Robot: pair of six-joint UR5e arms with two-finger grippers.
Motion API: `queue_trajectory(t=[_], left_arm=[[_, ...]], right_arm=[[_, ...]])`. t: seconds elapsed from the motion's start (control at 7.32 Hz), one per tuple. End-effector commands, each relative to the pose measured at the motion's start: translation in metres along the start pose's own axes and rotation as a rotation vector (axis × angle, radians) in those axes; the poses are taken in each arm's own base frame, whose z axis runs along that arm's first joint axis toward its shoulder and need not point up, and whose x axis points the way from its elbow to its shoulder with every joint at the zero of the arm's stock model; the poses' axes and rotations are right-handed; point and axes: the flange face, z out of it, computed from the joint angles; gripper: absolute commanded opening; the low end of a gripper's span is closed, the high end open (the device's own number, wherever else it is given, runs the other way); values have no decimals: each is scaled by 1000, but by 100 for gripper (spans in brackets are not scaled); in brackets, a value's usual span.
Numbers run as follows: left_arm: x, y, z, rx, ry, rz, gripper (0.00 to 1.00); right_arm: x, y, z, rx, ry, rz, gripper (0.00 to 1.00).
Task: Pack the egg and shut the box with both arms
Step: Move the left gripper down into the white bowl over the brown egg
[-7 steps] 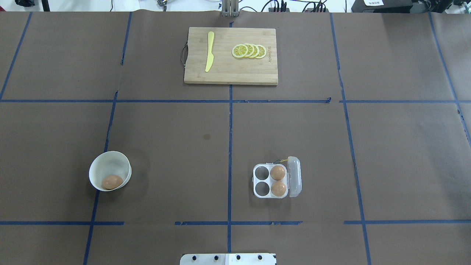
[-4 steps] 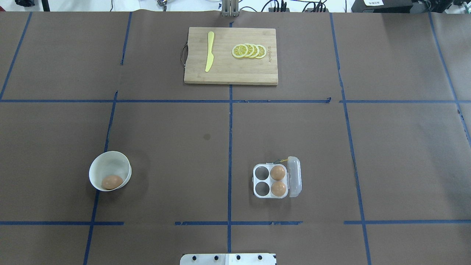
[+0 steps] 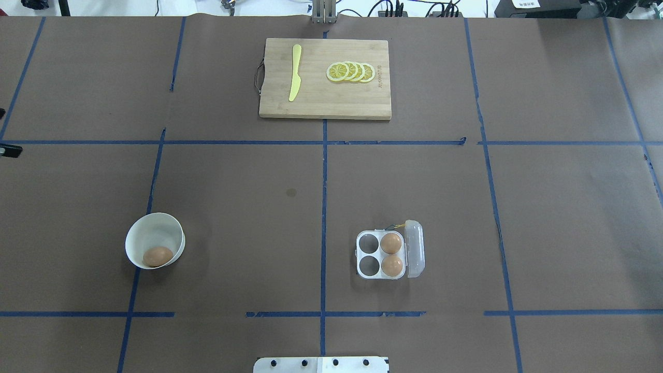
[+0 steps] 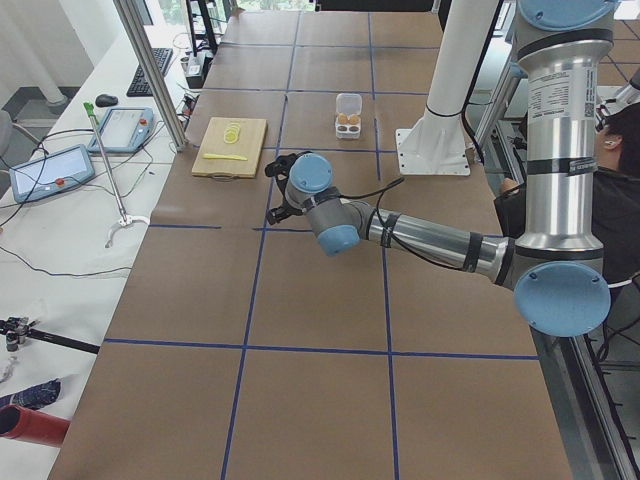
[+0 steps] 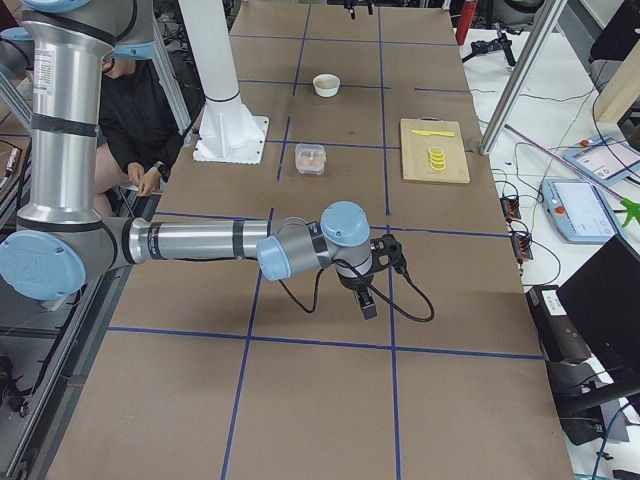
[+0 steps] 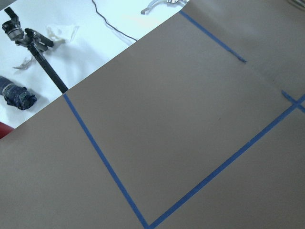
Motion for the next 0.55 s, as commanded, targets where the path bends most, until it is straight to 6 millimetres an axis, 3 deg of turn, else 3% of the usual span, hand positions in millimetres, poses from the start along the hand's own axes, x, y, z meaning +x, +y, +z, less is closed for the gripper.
queue_trajectory(t=[0.0, 0.27, 0.41], left_arm=[[49, -6, 43, -37, 47, 23, 85], [105, -18, 94, -50, 8, -26, 82], [120, -18, 109, -60, 25, -8, 82]], right_arm=[[1, 2, 1, -3, -1, 4, 100], [1, 2, 1, -4, -1, 3, 100], [1, 2, 1, -3, -1, 4, 100]])
